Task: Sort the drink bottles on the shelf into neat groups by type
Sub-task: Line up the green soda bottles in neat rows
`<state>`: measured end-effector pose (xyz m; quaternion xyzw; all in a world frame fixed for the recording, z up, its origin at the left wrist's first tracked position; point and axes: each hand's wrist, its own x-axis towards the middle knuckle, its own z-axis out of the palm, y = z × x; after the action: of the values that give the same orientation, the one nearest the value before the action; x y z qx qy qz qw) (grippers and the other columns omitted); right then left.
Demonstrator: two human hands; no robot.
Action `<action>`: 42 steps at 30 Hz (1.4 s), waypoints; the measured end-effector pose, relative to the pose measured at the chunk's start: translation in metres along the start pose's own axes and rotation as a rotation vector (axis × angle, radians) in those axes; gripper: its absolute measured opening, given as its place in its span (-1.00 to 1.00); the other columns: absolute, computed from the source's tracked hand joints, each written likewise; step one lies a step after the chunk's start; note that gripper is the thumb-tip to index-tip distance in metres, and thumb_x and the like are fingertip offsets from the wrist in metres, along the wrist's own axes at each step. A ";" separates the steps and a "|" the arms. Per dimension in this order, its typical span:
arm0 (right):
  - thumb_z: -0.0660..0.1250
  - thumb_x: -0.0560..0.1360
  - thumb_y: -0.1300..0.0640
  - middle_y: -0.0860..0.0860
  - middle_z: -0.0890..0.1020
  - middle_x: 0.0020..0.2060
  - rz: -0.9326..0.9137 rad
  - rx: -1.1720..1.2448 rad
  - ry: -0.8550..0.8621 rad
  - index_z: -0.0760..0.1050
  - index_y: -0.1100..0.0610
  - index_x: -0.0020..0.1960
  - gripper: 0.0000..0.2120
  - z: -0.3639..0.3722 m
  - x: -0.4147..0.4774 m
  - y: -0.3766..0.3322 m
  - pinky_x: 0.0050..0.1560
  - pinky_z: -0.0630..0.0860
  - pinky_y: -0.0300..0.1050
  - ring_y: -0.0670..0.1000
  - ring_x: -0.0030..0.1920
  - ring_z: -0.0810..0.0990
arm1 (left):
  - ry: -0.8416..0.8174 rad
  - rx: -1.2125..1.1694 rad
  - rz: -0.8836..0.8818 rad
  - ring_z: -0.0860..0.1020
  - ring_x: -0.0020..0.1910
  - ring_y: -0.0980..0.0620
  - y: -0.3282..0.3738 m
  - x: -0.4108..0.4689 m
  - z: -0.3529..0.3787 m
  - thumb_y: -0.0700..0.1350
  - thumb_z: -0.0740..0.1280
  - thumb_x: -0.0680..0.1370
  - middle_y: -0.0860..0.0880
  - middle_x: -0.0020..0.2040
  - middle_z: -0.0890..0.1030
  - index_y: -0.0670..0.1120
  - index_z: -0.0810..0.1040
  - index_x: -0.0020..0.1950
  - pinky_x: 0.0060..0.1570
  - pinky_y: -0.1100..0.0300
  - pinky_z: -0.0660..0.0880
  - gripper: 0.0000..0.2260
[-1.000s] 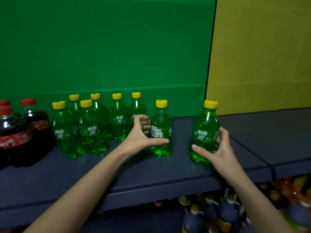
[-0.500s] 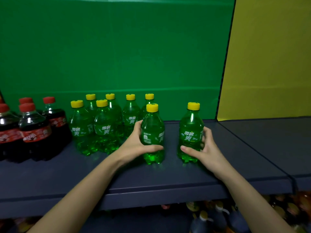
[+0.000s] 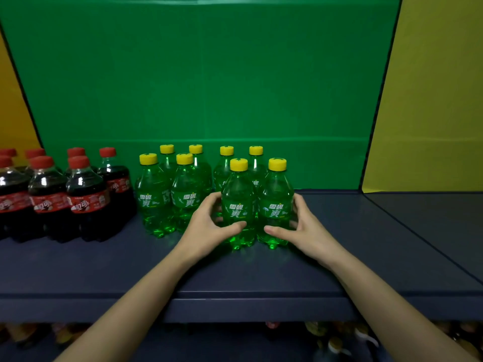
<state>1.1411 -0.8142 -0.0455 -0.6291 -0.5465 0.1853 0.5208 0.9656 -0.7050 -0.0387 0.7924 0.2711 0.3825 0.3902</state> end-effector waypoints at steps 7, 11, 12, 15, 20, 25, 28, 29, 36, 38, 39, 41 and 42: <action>0.54 0.28 0.05 0.01 0.40 0.34 -0.014 -0.066 0.054 0.19 0.10 0.41 -0.18 0.008 0.019 0.005 0.35 0.38 -0.04 -0.03 0.28 0.46 | 0.112 0.105 0.044 0.38 0.21 0.11 -0.004 -0.001 0.000 -0.10 0.42 0.45 -0.09 0.33 0.41 -0.15 0.24 0.42 0.08 0.46 0.34 -0.39; 0.54 0.30 0.15 0.05 0.44 0.30 -0.046 -0.079 0.126 0.20 0.16 0.40 -0.21 0.018 0.023 0.007 0.29 0.41 -0.16 -0.02 0.26 0.48 | 0.138 0.182 0.033 0.38 0.33 -0.01 -0.007 0.002 0.001 -0.05 0.38 0.48 -0.14 0.39 0.39 -0.16 0.19 0.47 0.17 0.33 0.29 -0.37; 0.54 0.29 0.17 0.08 0.44 0.30 -0.057 -0.081 0.152 0.20 0.18 0.40 -0.21 0.020 0.024 0.008 0.30 0.42 -0.10 0.01 0.26 0.48 | 0.143 0.214 0.037 0.38 0.33 -0.03 -0.008 0.002 0.002 -0.04 0.36 0.49 -0.14 0.39 0.39 -0.17 0.17 0.48 0.19 0.30 0.28 -0.36; 0.55 0.28 0.15 0.12 0.44 0.31 -0.070 -0.079 0.180 0.22 0.20 0.39 -0.20 0.024 0.027 0.011 0.32 0.42 0.02 0.05 0.28 0.47 | 0.138 0.294 0.022 0.46 0.21 -0.16 -0.008 0.003 0.003 -0.01 0.31 0.52 -0.23 0.37 0.40 -0.18 0.10 0.50 0.19 0.14 0.35 -0.35; 0.52 0.32 0.13 0.07 0.43 0.31 -0.085 -0.075 0.166 0.23 0.16 0.39 -0.25 0.025 0.024 0.010 0.33 0.40 -0.07 0.01 0.28 0.47 | 0.103 0.323 -0.012 0.36 0.32 -0.26 -0.007 0.001 0.005 -0.02 0.27 0.55 -0.31 0.37 0.37 -0.17 0.03 0.52 0.26 0.04 0.31 -0.36; 0.46 0.36 0.01 -0.01 0.34 0.33 -0.110 -0.109 0.199 0.22 0.12 0.41 -0.27 0.023 0.016 0.002 0.28 0.28 -0.23 -0.08 0.27 0.36 | 0.165 0.237 0.073 0.31 0.42 -0.03 -0.011 -0.011 0.000 -0.15 0.25 0.57 -0.13 0.44 0.32 -0.18 0.15 0.49 0.39 0.12 0.25 -0.48; 0.43 0.31 -0.10 -0.02 0.30 0.39 -0.092 -0.051 0.191 0.19 0.07 0.42 -0.22 0.018 0.014 -0.003 0.29 0.24 -0.21 -0.10 0.30 0.30 | 0.290 0.201 0.191 0.55 0.14 0.06 -0.015 -0.028 -0.016 -0.22 0.29 0.54 -0.02 0.16 0.57 -0.16 0.43 0.28 0.17 0.21 0.44 -0.69; 0.42 0.26 -0.15 -0.01 0.28 0.41 -0.071 -0.029 0.179 0.17 0.06 0.43 -0.16 0.016 0.015 -0.004 0.31 0.24 -0.19 -0.08 0.34 0.29 | 0.363 0.213 0.235 0.57 0.06 0.07 -0.017 -0.032 -0.026 -0.22 0.29 0.54 0.00 0.07 0.59 -0.15 0.47 0.20 0.11 0.20 0.46 -0.76; 0.57 -0.04 -0.24 0.00 0.17 0.49 0.103 0.186 0.025 -0.02 -0.05 0.50 0.27 0.017 0.038 -0.008 0.48 0.16 0.04 -0.02 0.46 0.20 | 0.603 0.137 0.093 0.41 0.07 -0.03 -0.031 -0.017 -0.099 0.05 0.50 0.32 -0.08 0.10 0.39 -0.15 0.30 0.24 0.09 0.14 0.40 -0.37; 0.59 -0.04 -0.20 -0.02 0.22 0.47 0.119 0.181 0.020 -0.02 -0.07 0.50 0.27 0.021 0.042 -0.009 0.46 0.18 0.07 -0.01 0.43 0.25 | 0.452 0.051 -0.041 0.39 0.15 0.01 -0.038 -0.006 -0.108 0.11 0.53 0.19 -0.04 0.20 0.36 -0.10 0.23 0.33 0.18 0.17 0.36 -0.16; 0.59 -0.02 -0.15 -0.02 0.26 0.44 0.125 0.179 0.021 -0.01 -0.06 0.50 0.24 0.022 0.044 -0.009 0.45 0.21 0.06 0.00 0.40 0.29 | 0.353 -0.017 -0.117 0.36 0.21 0.03 -0.041 -0.001 -0.110 0.08 0.55 0.17 -0.01 0.24 0.34 -0.08 0.18 0.39 0.22 0.19 0.32 -0.10; 0.64 0.00 -0.08 -0.01 0.36 0.38 0.128 0.192 0.019 0.05 -0.05 0.48 0.20 0.024 0.046 -0.011 0.41 0.27 0.04 0.00 0.33 0.39 | 0.180 -0.165 -0.226 0.37 0.27 0.04 -0.048 0.009 -0.115 -0.02 0.59 0.16 0.02 0.30 0.36 -0.04 0.14 0.45 0.24 0.21 0.29 -0.03; 0.65 -0.02 -0.07 -0.01 0.39 0.35 0.126 0.200 0.021 0.08 -0.05 0.47 0.20 0.026 0.046 -0.011 0.40 0.29 0.04 0.00 0.30 0.42 | 0.126 -0.208 -0.239 0.41 0.26 0.03 -0.052 0.014 -0.117 -0.03 0.62 0.12 0.02 0.31 0.40 -0.03 0.16 0.46 0.22 0.20 0.33 0.01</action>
<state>1.1300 -0.7633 -0.0304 -0.6090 -0.4792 0.2646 0.5740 0.8711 -0.6180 -0.0293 0.6844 0.3461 0.4081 0.4952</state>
